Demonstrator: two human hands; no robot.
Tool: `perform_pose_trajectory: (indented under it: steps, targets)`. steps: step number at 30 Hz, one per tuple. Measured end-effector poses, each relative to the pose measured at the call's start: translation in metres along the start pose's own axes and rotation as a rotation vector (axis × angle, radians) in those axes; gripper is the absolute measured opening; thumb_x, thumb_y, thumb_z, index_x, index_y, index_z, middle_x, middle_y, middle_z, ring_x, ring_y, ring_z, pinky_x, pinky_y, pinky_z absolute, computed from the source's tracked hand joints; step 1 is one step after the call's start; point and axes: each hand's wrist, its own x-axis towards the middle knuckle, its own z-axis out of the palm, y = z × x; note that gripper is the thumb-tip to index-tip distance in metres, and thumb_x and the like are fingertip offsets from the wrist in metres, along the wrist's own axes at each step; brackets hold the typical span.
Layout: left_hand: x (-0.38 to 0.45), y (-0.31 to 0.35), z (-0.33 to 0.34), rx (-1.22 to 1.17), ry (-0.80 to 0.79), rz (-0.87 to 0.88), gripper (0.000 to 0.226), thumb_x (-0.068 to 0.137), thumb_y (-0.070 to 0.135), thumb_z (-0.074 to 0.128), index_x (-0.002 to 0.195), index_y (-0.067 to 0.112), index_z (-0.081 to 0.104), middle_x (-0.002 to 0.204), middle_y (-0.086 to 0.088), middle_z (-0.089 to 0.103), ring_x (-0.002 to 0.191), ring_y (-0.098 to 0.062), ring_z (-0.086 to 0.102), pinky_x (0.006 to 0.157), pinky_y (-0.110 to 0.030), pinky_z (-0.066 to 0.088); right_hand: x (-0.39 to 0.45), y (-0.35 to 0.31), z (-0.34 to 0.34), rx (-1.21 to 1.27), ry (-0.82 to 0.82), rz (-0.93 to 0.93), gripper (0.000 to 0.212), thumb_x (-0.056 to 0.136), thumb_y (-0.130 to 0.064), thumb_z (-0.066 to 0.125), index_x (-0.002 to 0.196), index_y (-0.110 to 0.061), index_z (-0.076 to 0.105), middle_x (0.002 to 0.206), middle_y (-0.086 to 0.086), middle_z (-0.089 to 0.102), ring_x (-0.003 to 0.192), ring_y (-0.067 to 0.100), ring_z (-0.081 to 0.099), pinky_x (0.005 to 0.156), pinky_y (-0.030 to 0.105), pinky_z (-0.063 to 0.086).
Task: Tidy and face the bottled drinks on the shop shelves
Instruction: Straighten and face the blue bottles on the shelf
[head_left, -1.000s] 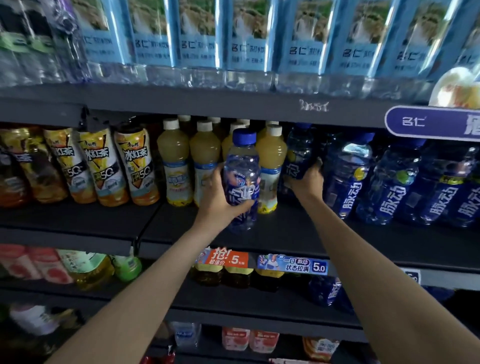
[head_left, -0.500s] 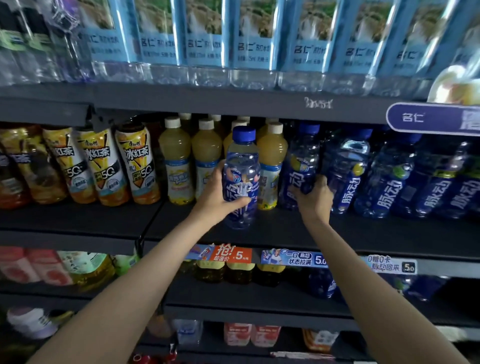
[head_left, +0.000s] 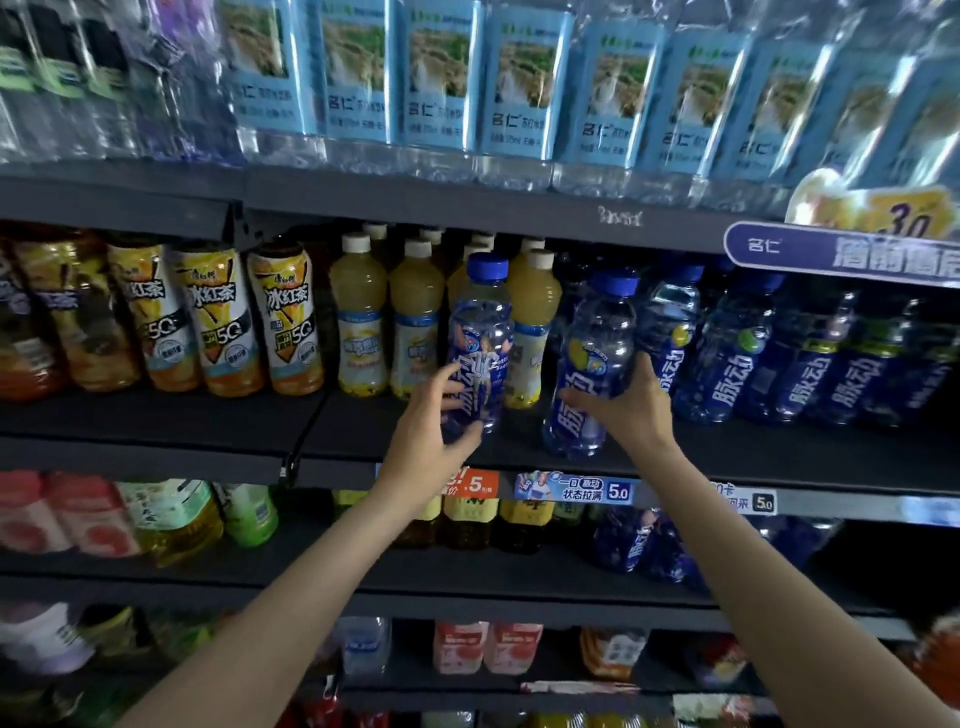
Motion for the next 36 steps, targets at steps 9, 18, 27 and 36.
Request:
perform_pose_trajectory:
  steps: [9, 18, 27, 36]
  targets:
    - [-0.005, 0.063, -0.001, -0.550, -0.579, -0.465, 0.043, 0.080, 0.030, 0.067, 0.119, 0.026, 0.052, 0.115, 0.004, 0.065, 0.104, -0.015, 0.063, 0.099, -0.039, 0.046, -0.050, -0.038, -0.032, 0.682, -0.338, 0.118, 0.064, 0.072, -0.026, 0.076, 0.128, -0.021, 0.044, 0.112, 0.006, 0.067, 0.094, 0.022, 0.068, 0.074, 0.036, 0.057]
    - [-0.011, 0.061, -0.018, 0.287, 0.091, 0.169, 0.077, 0.059, 0.023, 0.084, 0.127, 0.014, 0.050, 0.113, -0.006, 0.049, 0.103, -0.023, 0.046, 0.088, -0.033, 0.040, -0.082, -0.057, -0.030, 0.926, -0.421, 0.217, 0.048, 0.081, -0.024, 0.069, 0.123, -0.007, 0.054, 0.113, 0.013, 0.068, 0.095, 0.023, 0.069, 0.077, 0.030, 0.058]
    - [-0.006, 0.083, -0.040, -0.129, -0.005, 0.139, 0.070, 0.066, 0.031, 0.083, 0.121, 0.030, 0.040, 0.124, 0.002, 0.046, 0.111, -0.013, 0.051, 0.090, -0.022, 0.045, -0.077, -0.071, -0.024, 1.272, -0.302, 0.480, 0.058, 0.082, -0.036, 0.069, 0.125, -0.001, 0.052, 0.115, 0.020, 0.064, 0.100, 0.030, 0.065, 0.067, 0.037, 0.056]
    - [-0.010, 0.077, -0.046, 0.176, -0.125, 0.476, 0.079, 0.064, 0.026, 0.085, 0.130, 0.016, 0.043, 0.123, 0.001, 0.038, 0.110, 0.000, 0.037, 0.092, -0.009, 0.034, -0.081, -0.080, -0.031, 0.976, -0.336, 0.393, 0.035, 0.082, -0.023, 0.072, 0.103, 0.001, 0.059, 0.089, 0.014, 0.067, 0.080, 0.025, 0.067, 0.072, 0.037, 0.058]
